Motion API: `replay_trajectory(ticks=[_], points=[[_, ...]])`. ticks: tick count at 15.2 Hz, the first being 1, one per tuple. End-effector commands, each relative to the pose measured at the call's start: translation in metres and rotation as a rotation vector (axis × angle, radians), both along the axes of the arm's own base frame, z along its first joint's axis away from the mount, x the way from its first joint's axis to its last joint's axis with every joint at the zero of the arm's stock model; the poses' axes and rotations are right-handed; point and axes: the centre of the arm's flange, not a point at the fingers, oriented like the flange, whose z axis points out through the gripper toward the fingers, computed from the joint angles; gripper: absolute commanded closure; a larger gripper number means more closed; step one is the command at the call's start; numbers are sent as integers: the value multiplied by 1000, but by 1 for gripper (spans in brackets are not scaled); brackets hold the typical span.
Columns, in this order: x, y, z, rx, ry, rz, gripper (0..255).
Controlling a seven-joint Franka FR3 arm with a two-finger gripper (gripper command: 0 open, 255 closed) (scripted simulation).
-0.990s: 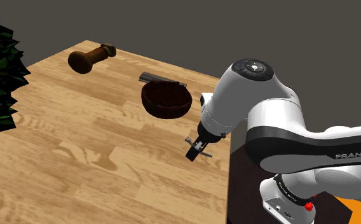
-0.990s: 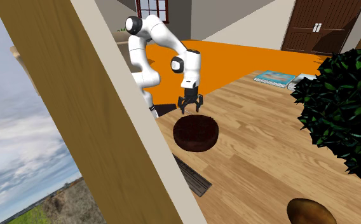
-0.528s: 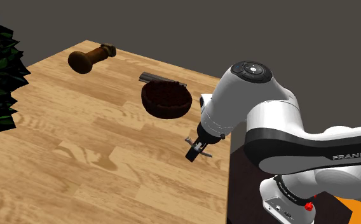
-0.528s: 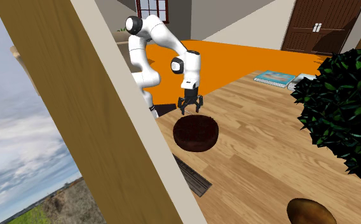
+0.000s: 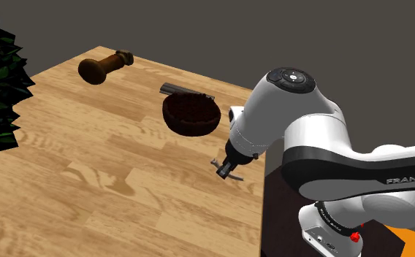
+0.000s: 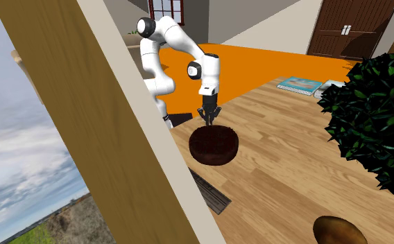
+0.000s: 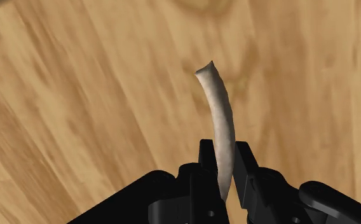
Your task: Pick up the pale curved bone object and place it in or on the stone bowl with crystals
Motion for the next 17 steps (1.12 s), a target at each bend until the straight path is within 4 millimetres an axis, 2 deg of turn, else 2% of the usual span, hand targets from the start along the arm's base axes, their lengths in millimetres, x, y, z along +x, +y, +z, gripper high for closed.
replay_trajectory(ticks=[1,2,17], points=[[0,-4,-5,-11,13,-4,255],[0,-6,-7,-11,13,-4,255],[0,-6,73,-11,13,-4,255]])
